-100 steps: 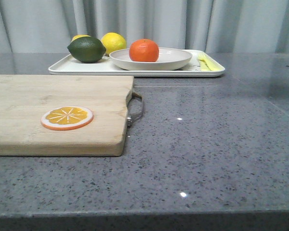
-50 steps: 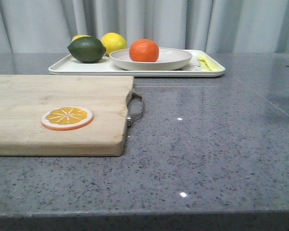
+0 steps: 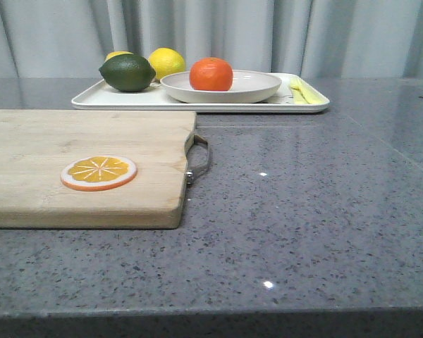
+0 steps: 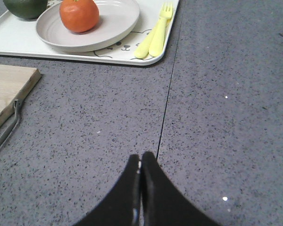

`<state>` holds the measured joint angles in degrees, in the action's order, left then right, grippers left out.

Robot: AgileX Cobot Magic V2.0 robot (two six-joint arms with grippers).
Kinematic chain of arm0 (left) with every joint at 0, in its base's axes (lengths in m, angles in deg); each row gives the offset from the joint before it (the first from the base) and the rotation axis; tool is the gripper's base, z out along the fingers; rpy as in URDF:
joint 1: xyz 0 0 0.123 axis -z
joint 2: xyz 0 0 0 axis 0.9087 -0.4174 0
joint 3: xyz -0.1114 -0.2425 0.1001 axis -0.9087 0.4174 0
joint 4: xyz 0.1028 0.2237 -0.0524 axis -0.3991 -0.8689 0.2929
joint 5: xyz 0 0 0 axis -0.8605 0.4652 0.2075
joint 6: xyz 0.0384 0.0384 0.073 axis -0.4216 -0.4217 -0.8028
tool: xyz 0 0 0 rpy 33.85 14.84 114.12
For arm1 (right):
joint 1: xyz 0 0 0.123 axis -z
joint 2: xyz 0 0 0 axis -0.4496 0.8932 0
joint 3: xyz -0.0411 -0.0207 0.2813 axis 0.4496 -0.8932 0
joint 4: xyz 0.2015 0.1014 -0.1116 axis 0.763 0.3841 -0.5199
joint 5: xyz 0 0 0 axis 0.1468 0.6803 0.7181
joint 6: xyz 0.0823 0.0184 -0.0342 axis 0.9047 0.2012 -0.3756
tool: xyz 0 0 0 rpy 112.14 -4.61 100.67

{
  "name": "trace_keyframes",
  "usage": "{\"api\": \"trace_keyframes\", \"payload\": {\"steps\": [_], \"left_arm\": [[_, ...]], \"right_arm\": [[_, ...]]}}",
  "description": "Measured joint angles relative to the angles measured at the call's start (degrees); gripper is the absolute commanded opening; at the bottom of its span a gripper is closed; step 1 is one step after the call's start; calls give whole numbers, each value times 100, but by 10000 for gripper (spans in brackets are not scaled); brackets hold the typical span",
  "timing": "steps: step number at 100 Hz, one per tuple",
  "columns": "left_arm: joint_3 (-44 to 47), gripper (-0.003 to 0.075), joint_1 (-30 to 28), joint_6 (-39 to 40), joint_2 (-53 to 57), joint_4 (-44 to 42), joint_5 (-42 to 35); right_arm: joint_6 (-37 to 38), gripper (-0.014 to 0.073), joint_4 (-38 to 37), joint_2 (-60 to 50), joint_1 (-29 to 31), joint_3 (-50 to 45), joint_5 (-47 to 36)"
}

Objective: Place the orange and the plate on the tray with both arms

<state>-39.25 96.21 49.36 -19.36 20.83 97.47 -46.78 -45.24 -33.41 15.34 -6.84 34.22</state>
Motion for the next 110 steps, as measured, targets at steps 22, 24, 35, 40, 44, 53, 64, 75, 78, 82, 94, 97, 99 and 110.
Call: {"api": "trace_keyframes", "payload": {"steps": [22,24,35,40,44,53,64,75,78,82,94,97,99,110], "left_arm": [[234,-19,0,0,0,13,-200],[243,-19,0,0,0,13,-230],[299,-19,0,0,0,41,-318],[299,-19,0,0,0,57,-346],[299,-19,0,0,0,102,-358],[299,-19,0,0,0,153,-367],[299,-19,0,0,0,165,-379],[299,-19,0,0,0,175,-379],[299,-19,0,0,0,175,-379],[299,-19,0,0,0,178,-379],[299,-19,0,0,0,178,-379],[299,-19,0,0,0,178,-379],[299,-19,0,0,0,178,-379],[299,-19,0,0,0,178,-379]], "right_arm": [[0,-70,0,-871,0,-599,-109],[-10,-70,0,-935,0,-638,-123],[-11,-70,0,-1173,0,-739,-123],[-11,-70,0,-1203,0,-747,-123],[-11,-70,0,-1217,0,-747,-123],[-11,-70,0,-1217,0,-747,-123],[-11,-70,0,-1217,0,-747,-123],[-11,-70,0,-1217,0,-747,-123],[-11,-70,0,-1217,0,-747,-123],[-11,-70,0,-1217,0,-747,-123],[-11,-70,0,-1217,0,-747,-123],[-11,-70,0,-1217,0,-747,-123],[-11,-70,0,-1217,0,-747,-123],[-11,-70,0,-1217,0,-747,-123]]}}
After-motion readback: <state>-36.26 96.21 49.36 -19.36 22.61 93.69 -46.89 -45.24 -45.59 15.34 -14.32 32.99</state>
